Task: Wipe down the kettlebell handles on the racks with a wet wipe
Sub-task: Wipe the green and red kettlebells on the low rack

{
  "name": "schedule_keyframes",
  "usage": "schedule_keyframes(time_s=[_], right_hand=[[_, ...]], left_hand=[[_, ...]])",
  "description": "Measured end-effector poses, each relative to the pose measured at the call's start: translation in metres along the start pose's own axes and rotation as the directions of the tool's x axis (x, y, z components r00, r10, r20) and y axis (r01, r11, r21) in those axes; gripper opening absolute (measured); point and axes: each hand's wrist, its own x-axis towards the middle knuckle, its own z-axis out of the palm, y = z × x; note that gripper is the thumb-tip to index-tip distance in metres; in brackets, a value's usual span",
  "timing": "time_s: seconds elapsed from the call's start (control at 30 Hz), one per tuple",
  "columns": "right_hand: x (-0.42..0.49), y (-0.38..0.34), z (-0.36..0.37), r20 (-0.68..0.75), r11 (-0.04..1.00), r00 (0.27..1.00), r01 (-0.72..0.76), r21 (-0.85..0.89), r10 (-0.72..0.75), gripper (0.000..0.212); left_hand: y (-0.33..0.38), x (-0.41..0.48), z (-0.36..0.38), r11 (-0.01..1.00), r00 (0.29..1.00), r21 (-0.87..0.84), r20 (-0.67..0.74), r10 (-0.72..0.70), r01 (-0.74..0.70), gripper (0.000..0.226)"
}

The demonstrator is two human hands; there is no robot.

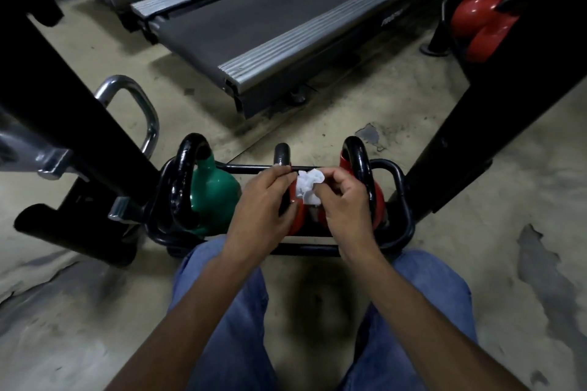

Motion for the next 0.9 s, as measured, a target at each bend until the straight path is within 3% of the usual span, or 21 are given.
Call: schedule_keyframes(time_s=[0.27,0.43,0.53,0.63,0.7,0.77,0.9], right_hand=[[0.031,-0.039,-0.041,-0.11,0.983,0.987,0.101,-0.155,-0.118,0.017],[0.084,-0.054,-0.067,-0.109,0.875,0.97,0.143,-0.462,-0.216,0.014],[0.125,-0.057,-0.066,-0.034,0.68,0.982,0.102,-0.726,-0.185,0.013],[0.166,-0.041,-0.056,0.024,0.403,0.997,-0.007,-0.915,0.07,0.023],[0.179,-0.036,-0.044,0.094,0.317,0.961,0.007,-0.948,0.258,0.026],[0.187,-0.037,-0.033,0.172,0.234,0.922,0.092,-0.968,0.347,0.02],[0.181,-0.046,-0.009,0.371,-0.068,0.839,0.43,-0.9,0.397,0.02]], left_hand=[[0.025,0.04,0.031,0.969,0.989,-0.239,0.116,0.096,-0.066,0.062],[0.037,0.056,0.052,0.942,0.947,-0.322,0.263,0.183,-0.092,0.084],[0.039,0.047,0.058,0.95,0.949,-0.293,0.255,0.187,-0.109,0.082],[0.04,0.041,0.064,0.959,0.947,-0.215,0.221,0.232,-0.184,0.078],[0.039,0.04,0.068,0.966,0.948,-0.182,0.225,0.224,-0.185,0.077],[0.039,0.04,0.071,0.974,0.95,-0.144,0.236,0.205,-0.175,0.08],[0.046,0.04,0.067,0.984,0.954,-0.101,0.249,0.169,-0.148,0.081]])
